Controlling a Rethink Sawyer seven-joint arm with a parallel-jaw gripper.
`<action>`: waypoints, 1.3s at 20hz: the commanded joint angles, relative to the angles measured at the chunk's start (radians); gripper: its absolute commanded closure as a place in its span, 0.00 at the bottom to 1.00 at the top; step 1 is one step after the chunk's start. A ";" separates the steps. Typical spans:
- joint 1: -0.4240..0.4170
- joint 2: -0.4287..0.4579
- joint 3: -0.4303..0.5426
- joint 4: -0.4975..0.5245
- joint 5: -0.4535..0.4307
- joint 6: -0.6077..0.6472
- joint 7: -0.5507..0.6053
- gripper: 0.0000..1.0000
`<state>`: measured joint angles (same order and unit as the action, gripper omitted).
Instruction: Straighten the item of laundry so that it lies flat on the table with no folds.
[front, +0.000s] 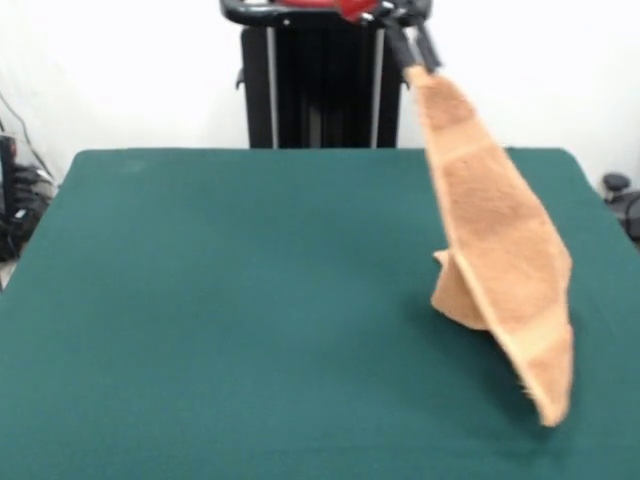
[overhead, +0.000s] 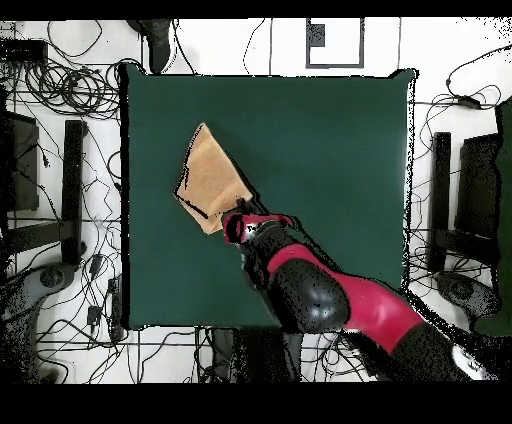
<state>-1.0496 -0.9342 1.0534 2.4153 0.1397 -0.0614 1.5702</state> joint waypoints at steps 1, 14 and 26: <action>-0.086 -0.098 0.124 -0.093 -0.019 0.301 0.021 1.00; -0.212 -0.118 0.172 -0.239 -0.049 0.593 -0.084 1.00; -0.241 -0.082 0.154 -0.391 -0.123 0.773 -0.145 1.00</action>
<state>-1.2996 -1.0394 1.1739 2.1399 0.0713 0.5442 1.5702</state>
